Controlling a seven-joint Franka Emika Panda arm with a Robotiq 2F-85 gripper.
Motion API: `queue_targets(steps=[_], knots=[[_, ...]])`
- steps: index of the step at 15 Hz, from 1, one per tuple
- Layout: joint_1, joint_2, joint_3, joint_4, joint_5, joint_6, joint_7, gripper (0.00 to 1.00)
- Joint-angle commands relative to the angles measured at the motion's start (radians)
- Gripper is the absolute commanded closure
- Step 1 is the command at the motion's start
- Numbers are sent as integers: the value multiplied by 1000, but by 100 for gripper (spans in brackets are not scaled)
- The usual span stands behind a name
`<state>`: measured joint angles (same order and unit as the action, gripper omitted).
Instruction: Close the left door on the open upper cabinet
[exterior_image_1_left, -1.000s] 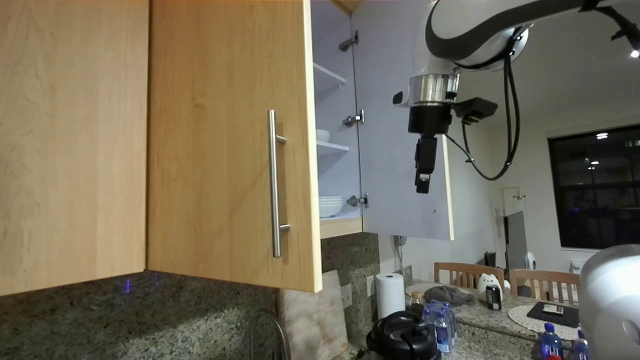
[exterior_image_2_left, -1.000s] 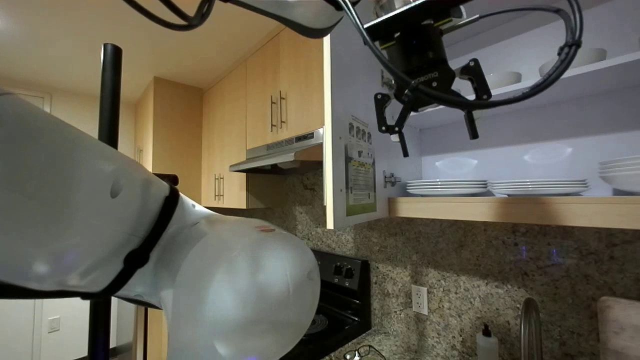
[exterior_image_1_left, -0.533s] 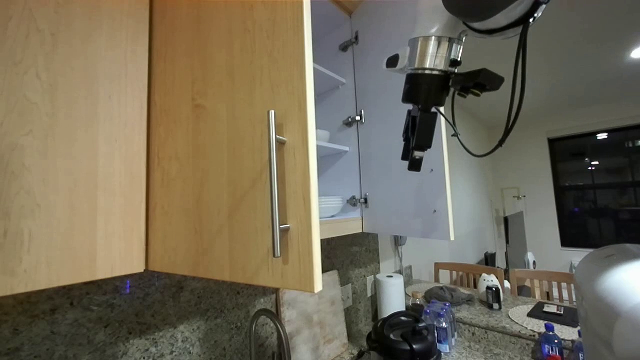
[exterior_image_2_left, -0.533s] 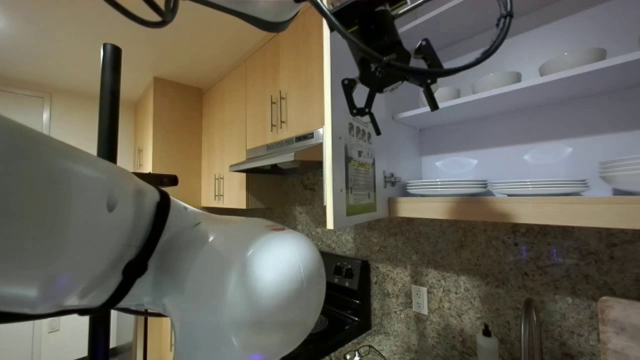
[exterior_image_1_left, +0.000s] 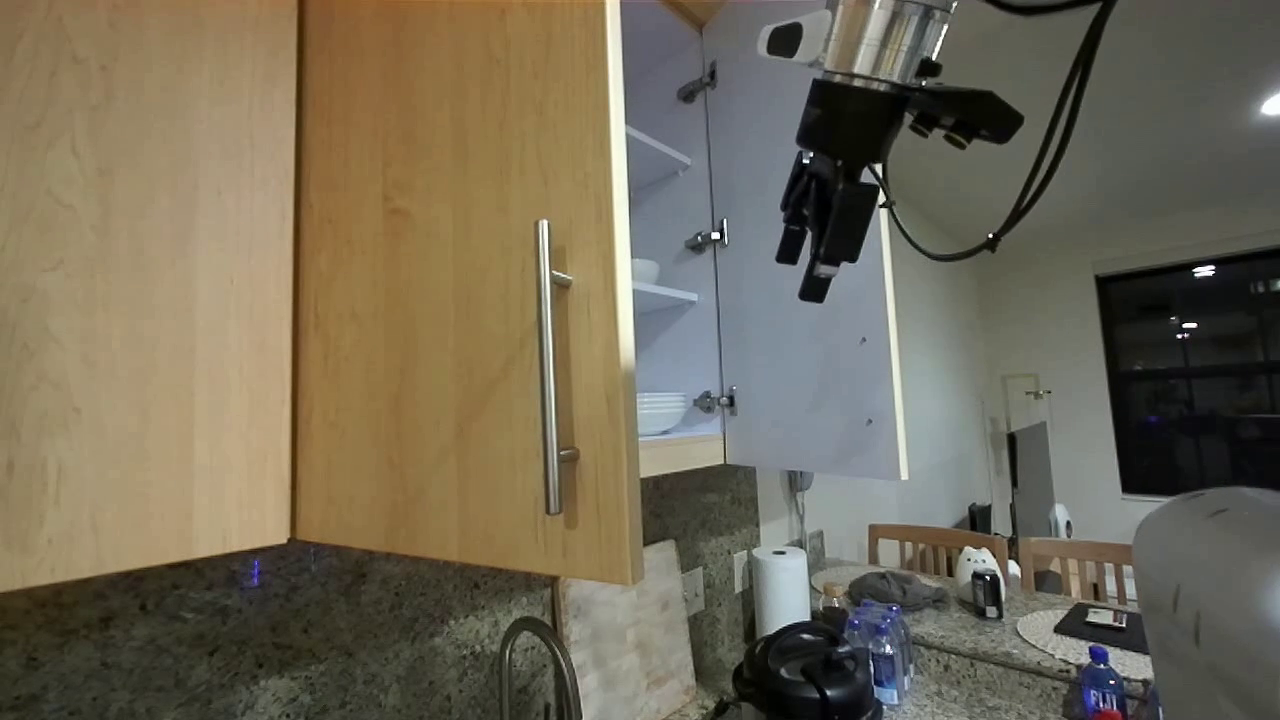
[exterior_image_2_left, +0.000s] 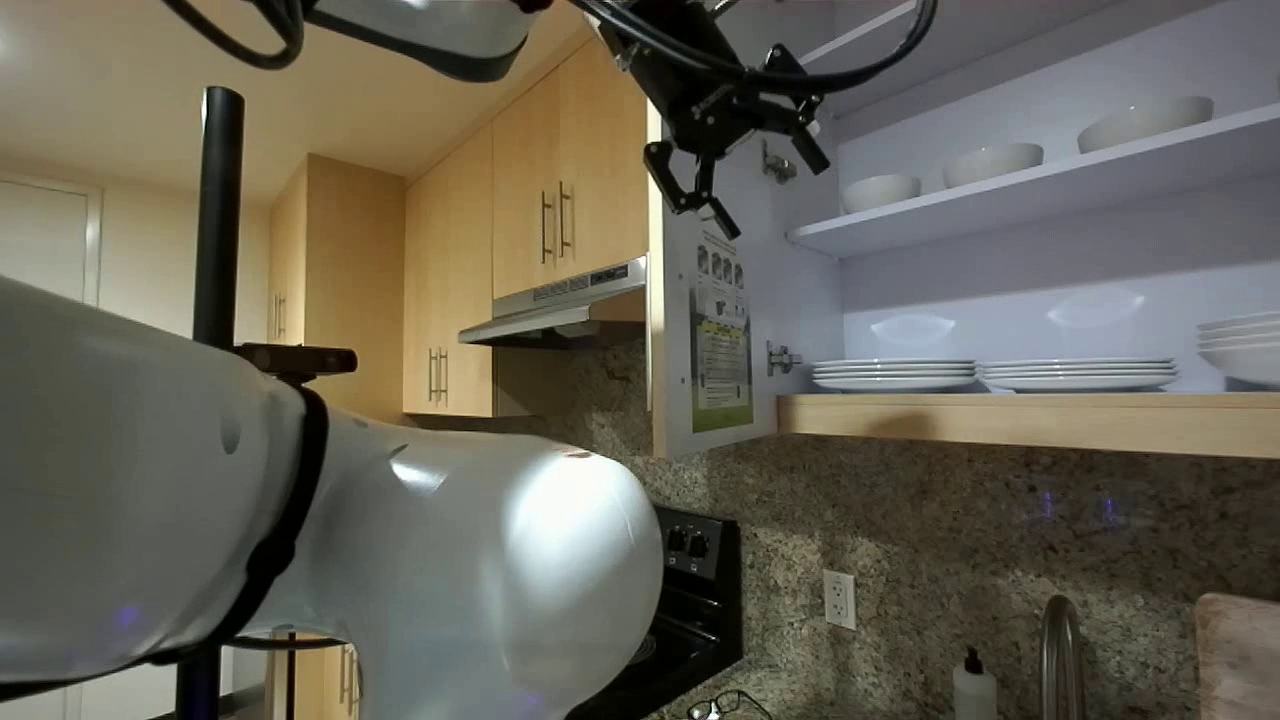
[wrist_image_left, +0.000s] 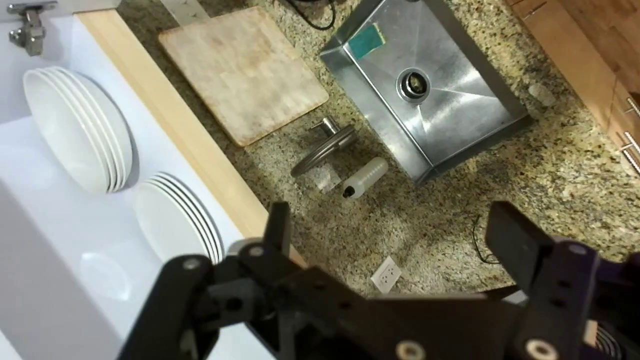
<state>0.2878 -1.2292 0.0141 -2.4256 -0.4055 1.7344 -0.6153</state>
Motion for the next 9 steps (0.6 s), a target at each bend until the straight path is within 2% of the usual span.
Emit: queue_targets(steps=[1, 4, 9], knots=[[54, -45, 2, -34, 6, 93, 0, 0], [83, -69, -5, -50, 39, 188, 13, 0], [141, -97, -14, -57, 170, 266, 18, 0]])
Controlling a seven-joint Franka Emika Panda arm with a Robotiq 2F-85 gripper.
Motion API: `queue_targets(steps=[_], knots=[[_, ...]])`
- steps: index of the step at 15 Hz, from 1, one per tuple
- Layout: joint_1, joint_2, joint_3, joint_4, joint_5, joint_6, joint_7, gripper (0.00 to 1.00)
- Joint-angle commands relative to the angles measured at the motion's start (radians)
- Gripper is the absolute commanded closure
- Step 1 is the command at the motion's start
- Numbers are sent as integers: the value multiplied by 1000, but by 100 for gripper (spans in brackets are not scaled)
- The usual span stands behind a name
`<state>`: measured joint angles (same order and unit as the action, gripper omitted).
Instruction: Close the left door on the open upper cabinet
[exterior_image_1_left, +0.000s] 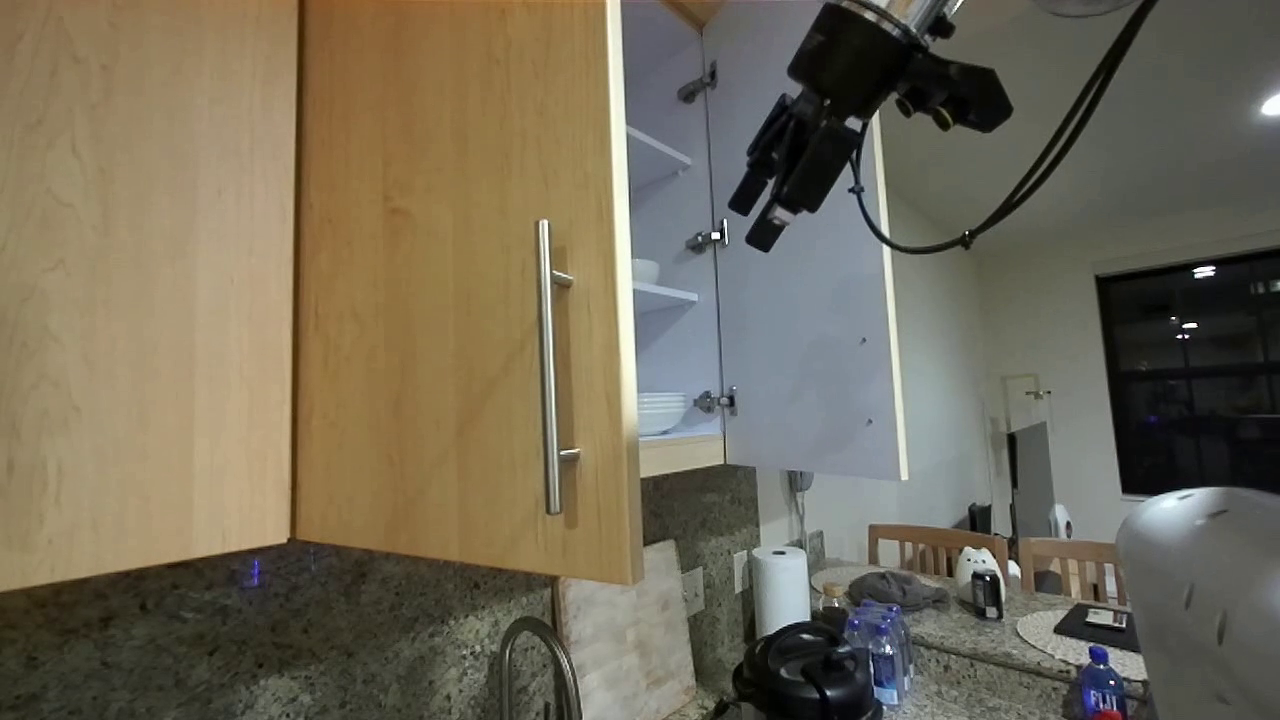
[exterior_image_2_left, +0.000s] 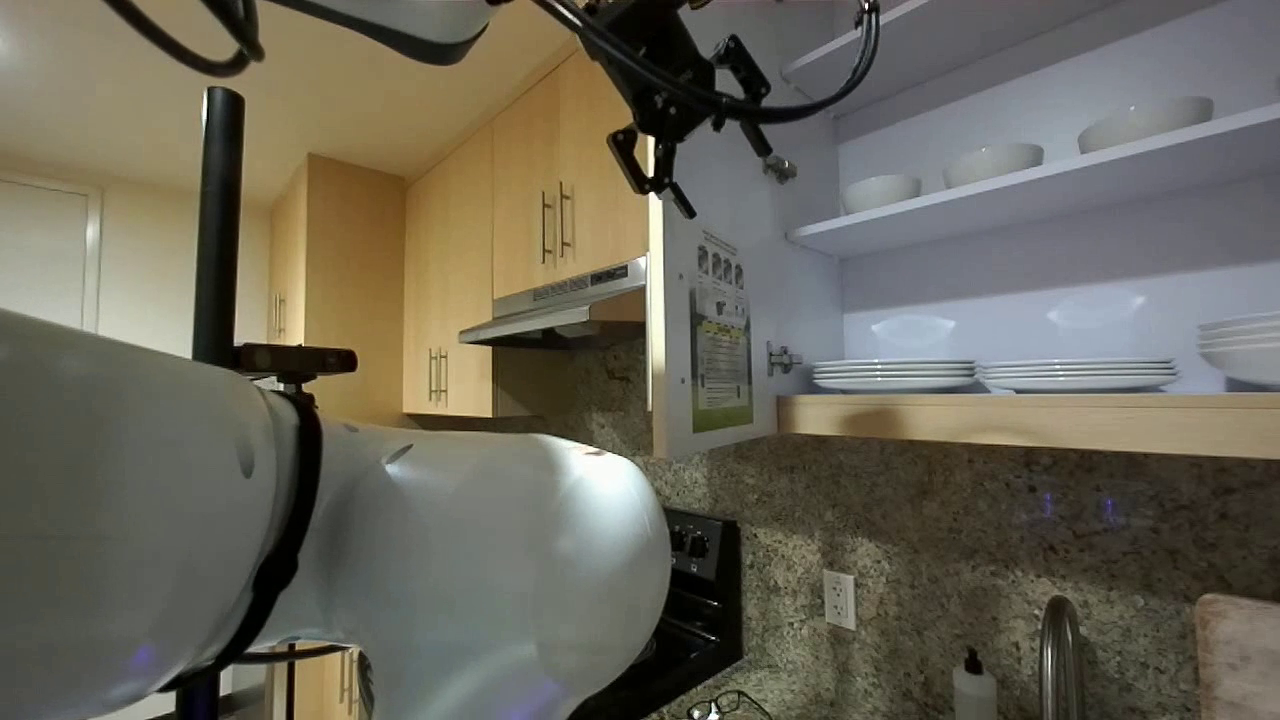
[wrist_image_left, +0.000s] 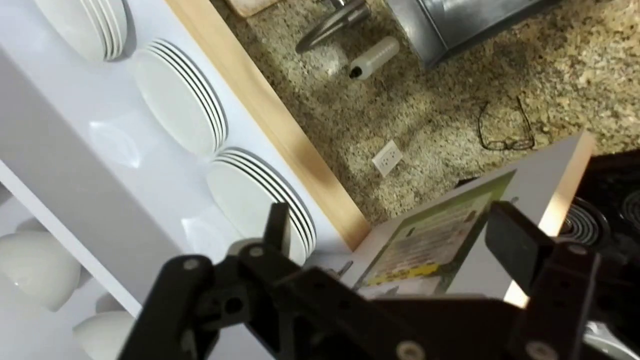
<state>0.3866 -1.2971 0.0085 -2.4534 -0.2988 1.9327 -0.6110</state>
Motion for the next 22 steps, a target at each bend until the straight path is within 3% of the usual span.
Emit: queue_targets(steps=[1, 6, 11, 19, 22], knots=[[50, -33, -7, -32, 87, 85, 14, 0], [68, -23, 15, -74, 171, 273, 55, 0], [75, 9, 45, -114, 183, 477, 116, 0], [161, 68, 29, -84, 209, 489, 89, 0], [153, 76, 19, -101, 197, 599, 116, 0]])
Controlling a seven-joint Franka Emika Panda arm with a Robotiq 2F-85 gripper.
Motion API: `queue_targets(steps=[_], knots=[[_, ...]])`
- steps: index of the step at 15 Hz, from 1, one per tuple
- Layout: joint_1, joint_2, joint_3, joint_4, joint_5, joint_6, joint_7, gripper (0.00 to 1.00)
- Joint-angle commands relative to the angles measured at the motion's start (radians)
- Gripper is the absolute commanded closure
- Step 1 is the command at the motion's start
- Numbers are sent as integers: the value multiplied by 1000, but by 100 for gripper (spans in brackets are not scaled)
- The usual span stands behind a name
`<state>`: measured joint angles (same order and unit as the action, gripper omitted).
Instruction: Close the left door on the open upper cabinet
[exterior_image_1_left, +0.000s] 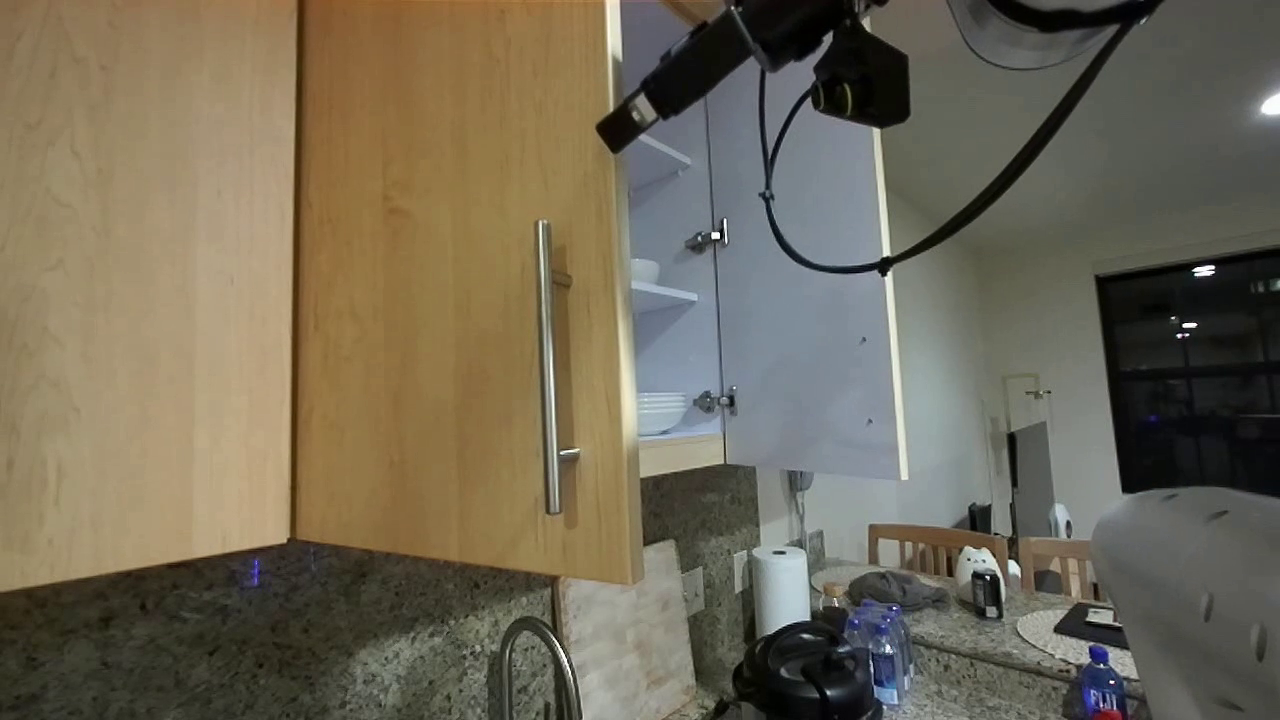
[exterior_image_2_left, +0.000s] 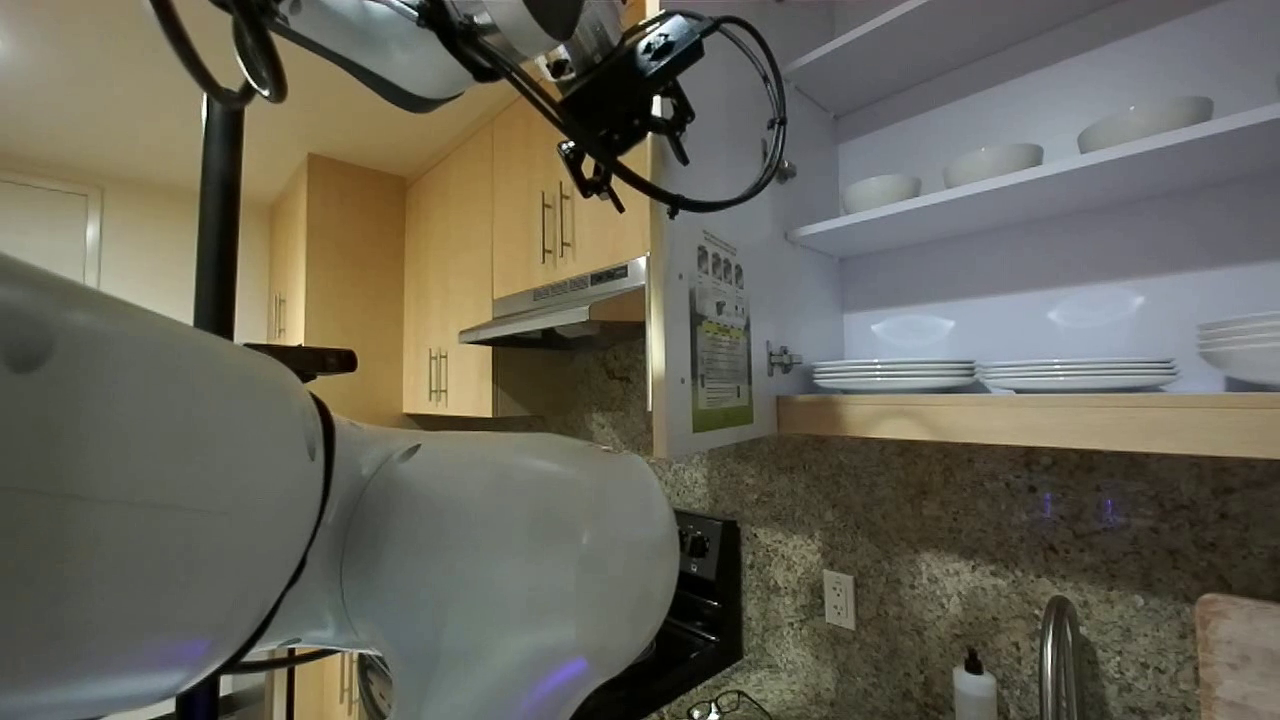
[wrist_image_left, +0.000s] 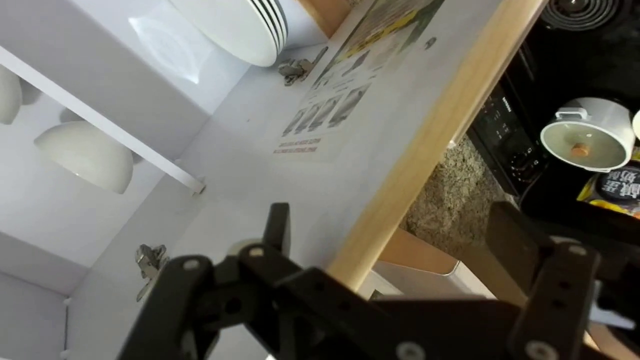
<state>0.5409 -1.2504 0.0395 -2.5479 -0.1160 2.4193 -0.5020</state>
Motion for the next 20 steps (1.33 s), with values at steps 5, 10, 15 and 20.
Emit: queue_targets(steps=[5, 10, 15, 20], knots=[[-25, 114, -27, 5, 3, 283, 27, 0], [-85, 196, -33, 41, 5, 355, 91, 0], [-213, 172, 0, 28, -2, 399, 215, 0], [-366, 153, 18, 23, -3, 413, 324, 0]])
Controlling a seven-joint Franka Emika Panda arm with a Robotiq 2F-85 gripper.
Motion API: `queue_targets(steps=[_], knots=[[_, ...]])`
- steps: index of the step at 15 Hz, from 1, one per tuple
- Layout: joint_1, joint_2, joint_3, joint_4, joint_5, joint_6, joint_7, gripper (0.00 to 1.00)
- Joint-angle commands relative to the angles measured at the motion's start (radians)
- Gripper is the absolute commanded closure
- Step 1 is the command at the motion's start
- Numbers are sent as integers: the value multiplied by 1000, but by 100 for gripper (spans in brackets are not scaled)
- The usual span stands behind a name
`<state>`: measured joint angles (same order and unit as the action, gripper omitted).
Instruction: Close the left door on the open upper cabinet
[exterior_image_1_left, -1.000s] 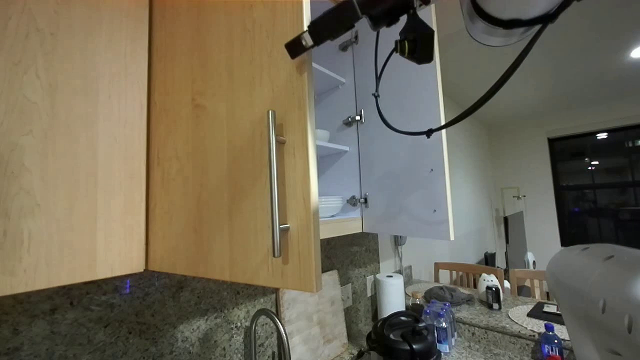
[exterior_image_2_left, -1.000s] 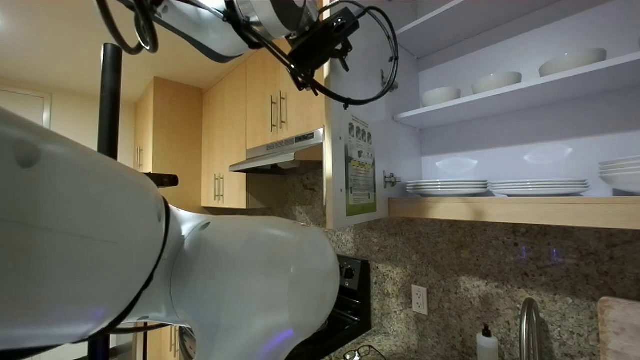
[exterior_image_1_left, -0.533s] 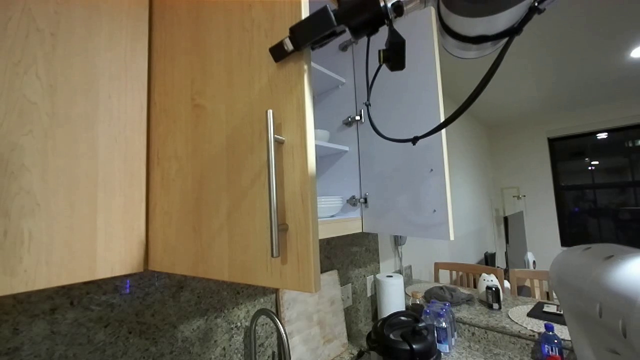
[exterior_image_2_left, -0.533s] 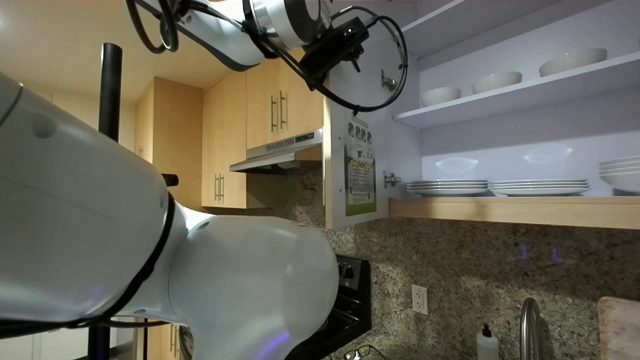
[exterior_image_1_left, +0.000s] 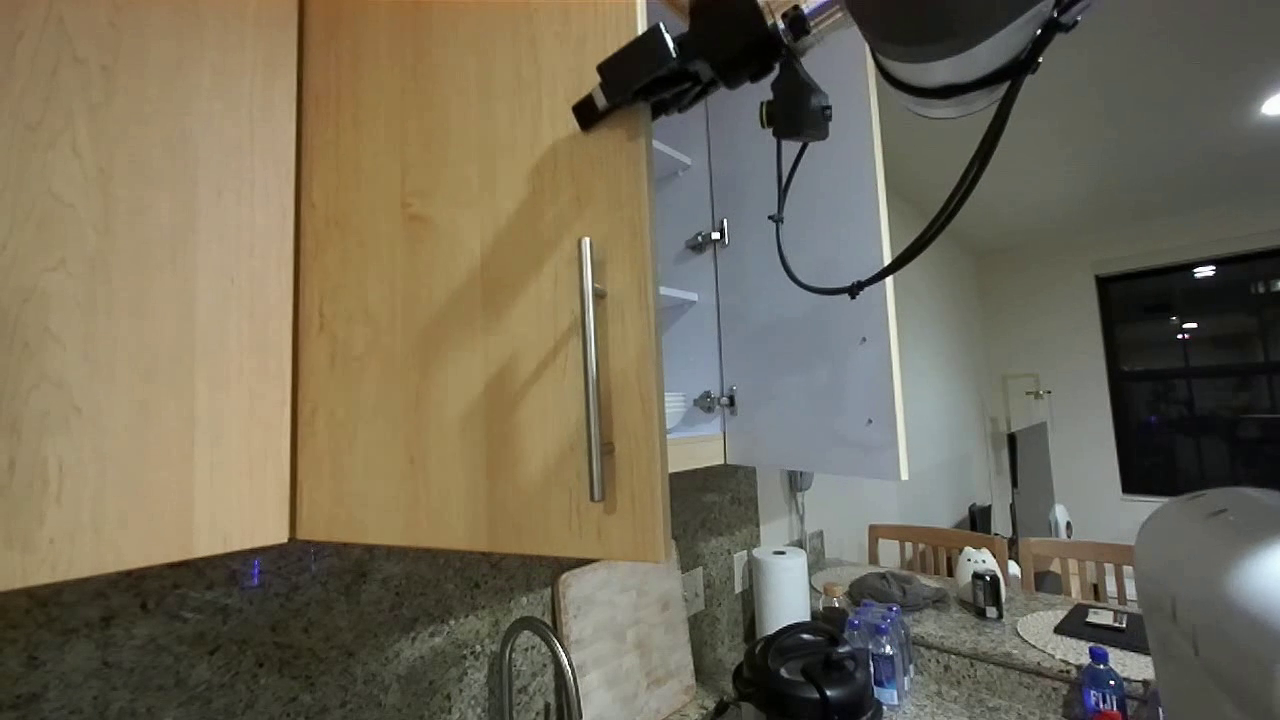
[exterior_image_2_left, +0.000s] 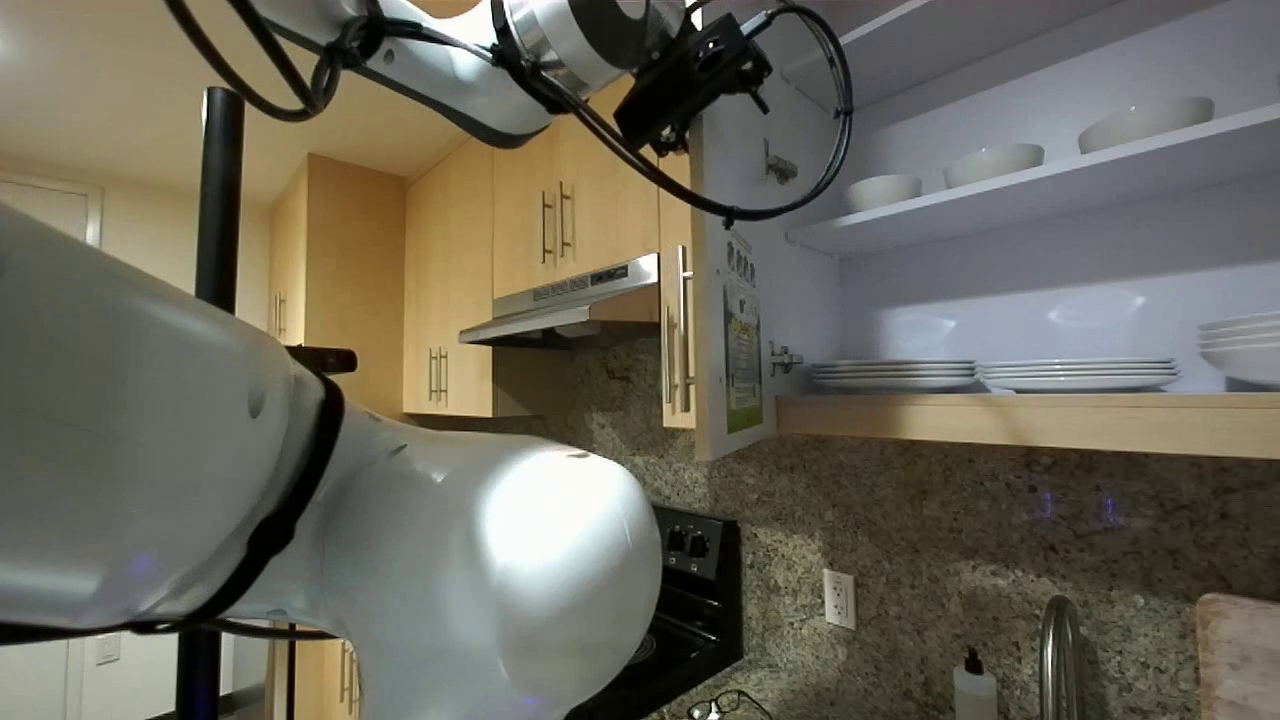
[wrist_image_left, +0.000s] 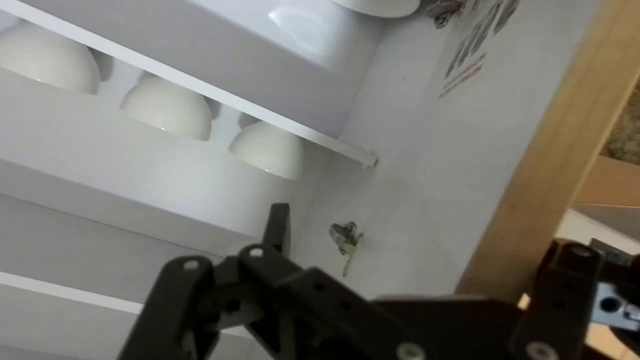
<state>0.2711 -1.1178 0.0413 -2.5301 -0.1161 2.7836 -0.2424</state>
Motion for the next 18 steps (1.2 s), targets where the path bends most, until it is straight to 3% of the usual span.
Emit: queue_targets(steps=[1, 7, 11, 14, 18], knots=[[-128, 18, 31, 9, -1, 45, 92, 0], [-278, 41, 26, 24, 10, 11, 200, 0], [-320, 113, -11, 37, 21, -19, 235, 0], [-368, 210, -5, 71, 24, -54, 286, 0], [-382, 318, -7, 132, 31, -109, 332, 0]])
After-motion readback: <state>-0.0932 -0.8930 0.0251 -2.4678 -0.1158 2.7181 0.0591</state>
